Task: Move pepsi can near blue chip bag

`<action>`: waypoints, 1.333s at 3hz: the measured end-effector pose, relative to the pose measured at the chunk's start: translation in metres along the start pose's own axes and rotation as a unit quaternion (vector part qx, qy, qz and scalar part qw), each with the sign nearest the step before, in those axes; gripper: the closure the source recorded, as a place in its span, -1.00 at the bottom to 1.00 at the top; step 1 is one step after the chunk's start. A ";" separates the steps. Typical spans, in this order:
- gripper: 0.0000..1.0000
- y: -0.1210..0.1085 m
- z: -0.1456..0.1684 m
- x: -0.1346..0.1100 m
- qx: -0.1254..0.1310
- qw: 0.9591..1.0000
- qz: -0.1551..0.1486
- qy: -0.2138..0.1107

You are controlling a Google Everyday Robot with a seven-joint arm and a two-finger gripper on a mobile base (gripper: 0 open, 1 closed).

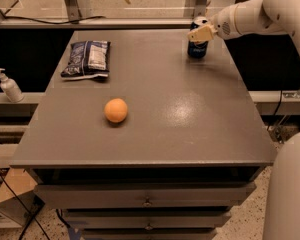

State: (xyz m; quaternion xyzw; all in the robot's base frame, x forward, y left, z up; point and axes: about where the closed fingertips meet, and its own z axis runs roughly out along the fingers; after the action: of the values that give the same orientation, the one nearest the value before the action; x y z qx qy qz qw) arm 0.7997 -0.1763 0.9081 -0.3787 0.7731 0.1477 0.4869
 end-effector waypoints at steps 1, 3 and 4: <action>0.76 0.025 -0.014 -0.037 0.001 0.998 -0.054 -0.022; 1.00 0.039 -0.001 -0.041 -0.023 0.998 -0.047 -0.023; 1.00 0.069 0.021 -0.066 -0.072 0.995 -0.050 -0.056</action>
Offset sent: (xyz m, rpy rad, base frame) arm -0.0153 0.0219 0.0305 -0.0320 -0.0815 0.0495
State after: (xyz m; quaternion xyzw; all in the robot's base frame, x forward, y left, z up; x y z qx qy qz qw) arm 0.7787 -0.0885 0.9453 -0.4424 0.7120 0.1995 0.5075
